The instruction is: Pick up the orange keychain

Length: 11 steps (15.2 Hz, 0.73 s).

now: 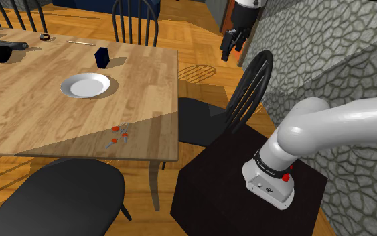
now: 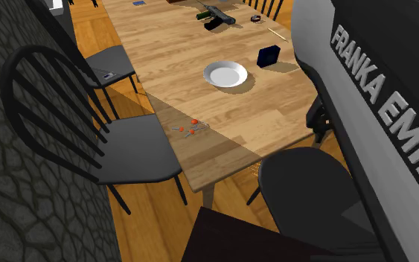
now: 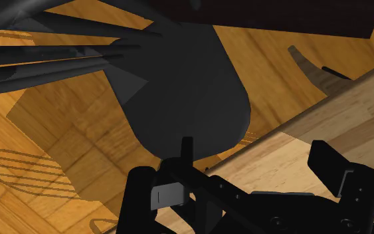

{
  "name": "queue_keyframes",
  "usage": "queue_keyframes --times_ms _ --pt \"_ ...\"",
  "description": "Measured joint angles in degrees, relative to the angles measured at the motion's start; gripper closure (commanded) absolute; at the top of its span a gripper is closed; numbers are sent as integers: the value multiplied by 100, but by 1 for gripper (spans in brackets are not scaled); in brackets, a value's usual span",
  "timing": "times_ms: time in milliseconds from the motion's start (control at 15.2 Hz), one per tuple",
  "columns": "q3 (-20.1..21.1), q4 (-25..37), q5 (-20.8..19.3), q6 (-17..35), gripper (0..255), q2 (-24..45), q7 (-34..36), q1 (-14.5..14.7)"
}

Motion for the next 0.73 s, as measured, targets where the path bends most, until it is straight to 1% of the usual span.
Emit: queue_keyframes --times_ms 132,264,660,726 --pt "54 -58 44 70 0 22 87 13" --pt "204 -239 176 250 0 41 352 49" --pt "862 -556 705 901 0 428 1396 211" --pt "964 -644 779 1079 0 527 1558 227"
